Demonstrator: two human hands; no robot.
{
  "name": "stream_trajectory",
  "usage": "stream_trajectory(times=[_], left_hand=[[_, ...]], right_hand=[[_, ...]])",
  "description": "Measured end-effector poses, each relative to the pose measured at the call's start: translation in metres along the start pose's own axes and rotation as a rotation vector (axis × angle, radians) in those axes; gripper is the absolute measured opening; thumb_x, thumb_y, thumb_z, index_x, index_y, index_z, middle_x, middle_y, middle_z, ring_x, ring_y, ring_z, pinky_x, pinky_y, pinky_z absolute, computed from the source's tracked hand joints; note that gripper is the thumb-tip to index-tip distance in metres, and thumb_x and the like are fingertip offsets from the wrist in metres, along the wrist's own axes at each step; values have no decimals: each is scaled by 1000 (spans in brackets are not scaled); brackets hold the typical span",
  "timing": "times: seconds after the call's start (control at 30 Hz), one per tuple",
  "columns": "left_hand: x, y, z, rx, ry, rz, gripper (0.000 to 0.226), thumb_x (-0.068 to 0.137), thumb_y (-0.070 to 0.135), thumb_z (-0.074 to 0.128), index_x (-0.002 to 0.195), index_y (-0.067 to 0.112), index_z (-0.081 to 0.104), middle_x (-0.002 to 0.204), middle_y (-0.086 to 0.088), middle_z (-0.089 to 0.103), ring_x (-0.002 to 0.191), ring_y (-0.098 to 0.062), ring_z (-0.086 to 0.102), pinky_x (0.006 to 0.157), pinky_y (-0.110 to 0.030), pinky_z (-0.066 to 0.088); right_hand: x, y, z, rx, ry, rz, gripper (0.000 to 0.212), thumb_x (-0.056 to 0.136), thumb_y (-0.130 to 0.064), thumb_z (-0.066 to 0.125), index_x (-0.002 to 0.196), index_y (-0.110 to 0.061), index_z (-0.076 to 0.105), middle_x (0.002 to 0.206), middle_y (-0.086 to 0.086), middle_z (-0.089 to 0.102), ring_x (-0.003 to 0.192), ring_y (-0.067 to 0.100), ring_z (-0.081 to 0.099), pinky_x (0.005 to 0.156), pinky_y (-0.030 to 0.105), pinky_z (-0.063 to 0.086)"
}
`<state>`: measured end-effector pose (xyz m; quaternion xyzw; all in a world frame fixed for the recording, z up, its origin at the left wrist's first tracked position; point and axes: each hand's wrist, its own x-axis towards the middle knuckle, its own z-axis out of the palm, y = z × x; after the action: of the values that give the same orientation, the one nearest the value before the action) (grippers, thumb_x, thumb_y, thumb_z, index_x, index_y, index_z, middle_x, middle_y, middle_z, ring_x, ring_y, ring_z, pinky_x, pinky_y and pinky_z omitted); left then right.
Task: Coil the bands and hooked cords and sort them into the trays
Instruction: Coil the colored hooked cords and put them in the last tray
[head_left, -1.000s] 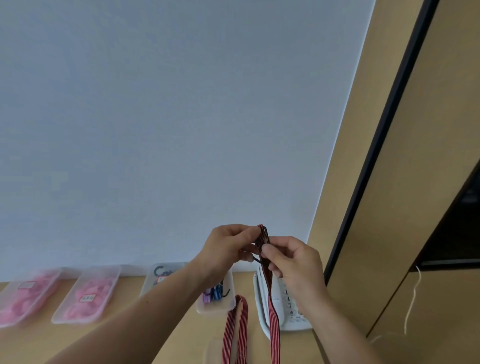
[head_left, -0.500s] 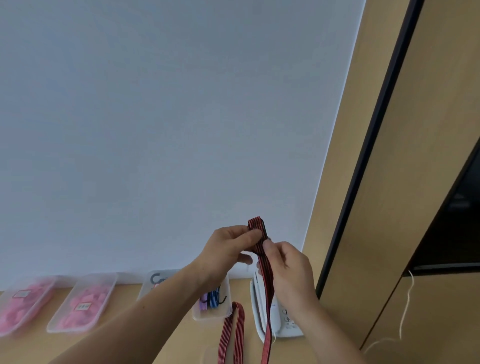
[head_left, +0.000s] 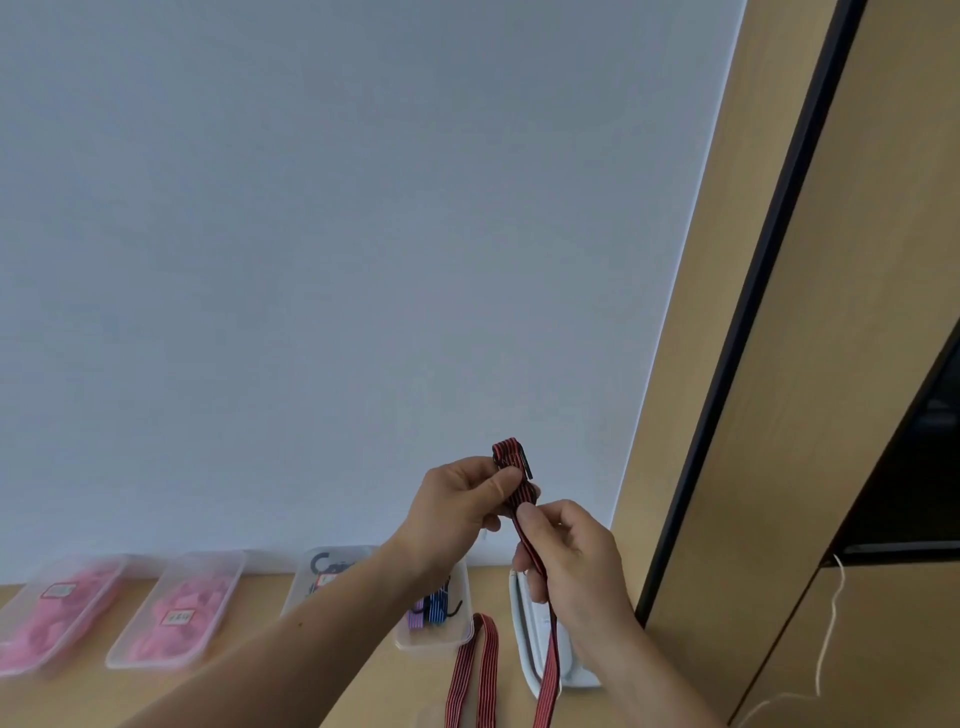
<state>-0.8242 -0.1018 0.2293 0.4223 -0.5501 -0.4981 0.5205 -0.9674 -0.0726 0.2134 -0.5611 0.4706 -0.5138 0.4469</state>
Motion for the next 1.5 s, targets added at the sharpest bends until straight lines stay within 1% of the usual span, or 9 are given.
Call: stream_trajectory(times=[0.3,0.47,0.67,0.8,0.9,1.0,1.1,1.3,1.5], left_hand=[[-1,-15,-12,227,16,195,19,99,21,59,91,20,76,84,3,77,73,-4,68,65,-14,47],[-8,-26,-14,733,-1,571,18,98,24,59,109,20,73,79,11,73,71,2,66,65,-21,53],[-8,-26,-21,1058,-125,923,38,88,4,63,125,9,67,93,1,75,72,-15,71,52,-32,56],[-6,-24,-19,1126,-192,927,53,80,-9,58,131,6,62,116,-7,72,93,-23,72,69,-34,61],[-2,-32,-19,1029,-189,782,57,85,-13,54,137,11,57,135,-5,62,117,-18,63,94,-28,54],[-4,-31,-12,579,-88,328,47,99,12,50,144,27,47,137,5,60,112,-1,61,97,-12,44],[-2,-22,-8,-47,-106,-118,43,91,41,57,131,24,58,127,-1,67,109,-12,68,94,-29,54],[0,-19,-6,-106,-174,-147,35,96,32,57,114,3,67,113,-12,73,108,-29,68,105,-51,47],[4,-16,-12,-150,-168,-174,20,96,17,57,113,8,63,112,-13,74,99,-27,71,79,-33,55]], right_hand=[[-1,5,2,68,-39,157,39,100,-30,54,86,7,60,58,13,64,39,17,47,42,26,37],[-3,4,0,112,-71,205,57,100,-45,45,86,7,63,57,14,61,39,17,45,42,25,34],[-2,7,-2,141,-89,178,74,84,-64,47,87,8,65,58,12,56,40,15,41,43,26,32],[-4,9,-3,170,-49,132,63,86,-56,50,88,5,66,59,11,59,42,14,42,42,23,33],[-3,12,-1,171,-2,88,54,95,-45,48,87,5,65,61,13,62,42,14,43,43,23,36],[-2,16,-1,138,52,47,45,99,-38,49,84,2,64,63,8,65,43,14,44,44,22,38],[-3,19,-2,122,93,7,41,99,-35,50,77,-3,63,62,3,65,44,12,44,44,20,37],[-4,25,3,9,111,-60,40,96,-39,48,77,-8,63,62,2,66,43,11,45,44,22,38],[-2,33,2,-87,137,-51,48,82,-54,52,62,-11,57,47,-1,55,41,7,44,51,31,40]])
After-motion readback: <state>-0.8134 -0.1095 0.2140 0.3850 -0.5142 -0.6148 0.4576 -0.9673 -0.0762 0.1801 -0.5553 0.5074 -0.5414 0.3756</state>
